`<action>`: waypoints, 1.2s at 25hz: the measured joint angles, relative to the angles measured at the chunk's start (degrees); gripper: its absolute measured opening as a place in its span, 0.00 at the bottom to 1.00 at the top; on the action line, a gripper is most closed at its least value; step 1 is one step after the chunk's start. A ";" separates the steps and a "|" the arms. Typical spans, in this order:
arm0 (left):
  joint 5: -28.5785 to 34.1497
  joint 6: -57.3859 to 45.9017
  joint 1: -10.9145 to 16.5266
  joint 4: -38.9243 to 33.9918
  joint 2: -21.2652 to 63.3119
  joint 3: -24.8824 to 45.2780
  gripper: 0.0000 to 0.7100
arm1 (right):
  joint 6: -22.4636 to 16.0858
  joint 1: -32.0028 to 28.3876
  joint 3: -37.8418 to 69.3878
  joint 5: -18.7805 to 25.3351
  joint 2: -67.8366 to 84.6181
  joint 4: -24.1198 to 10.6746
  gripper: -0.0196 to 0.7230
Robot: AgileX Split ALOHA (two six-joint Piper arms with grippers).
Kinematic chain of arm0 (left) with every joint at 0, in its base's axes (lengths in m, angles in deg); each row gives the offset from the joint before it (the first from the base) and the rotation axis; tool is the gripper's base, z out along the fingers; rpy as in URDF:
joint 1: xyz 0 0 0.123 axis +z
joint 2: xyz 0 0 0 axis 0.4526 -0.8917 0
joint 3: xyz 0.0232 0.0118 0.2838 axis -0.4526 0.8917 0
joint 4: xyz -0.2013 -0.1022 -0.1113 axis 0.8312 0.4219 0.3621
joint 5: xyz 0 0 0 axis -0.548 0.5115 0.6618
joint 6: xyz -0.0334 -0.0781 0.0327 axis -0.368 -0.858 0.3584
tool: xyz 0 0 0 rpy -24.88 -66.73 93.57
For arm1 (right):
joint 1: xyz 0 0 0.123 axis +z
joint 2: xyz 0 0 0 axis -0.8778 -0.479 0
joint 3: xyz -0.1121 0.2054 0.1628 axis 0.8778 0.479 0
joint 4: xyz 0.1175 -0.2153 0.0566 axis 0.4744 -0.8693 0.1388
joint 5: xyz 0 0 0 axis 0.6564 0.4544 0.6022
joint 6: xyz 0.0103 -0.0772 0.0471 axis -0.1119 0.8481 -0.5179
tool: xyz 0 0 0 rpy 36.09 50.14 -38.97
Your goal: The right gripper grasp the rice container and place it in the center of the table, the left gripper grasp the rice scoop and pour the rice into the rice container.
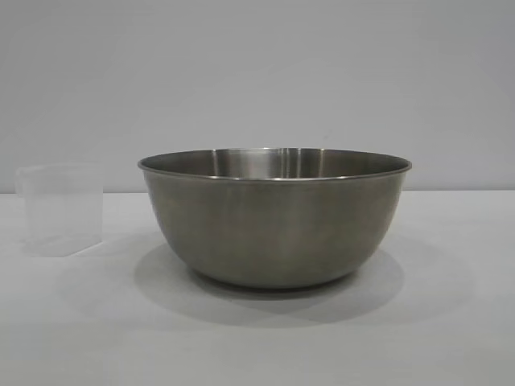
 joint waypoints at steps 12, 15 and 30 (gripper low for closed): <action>0.00 0.00 0.00 0.00 0.00 0.00 0.23 | 0.00 0.00 0.00 0.00 0.00 0.00 0.55; 0.00 0.00 0.00 0.00 0.00 0.00 0.23 | 0.00 0.00 0.00 0.00 0.00 0.00 0.55; 0.00 0.00 0.00 -1.13 0.00 0.00 0.23 | 0.00 0.00 0.00 0.00 0.00 0.00 0.55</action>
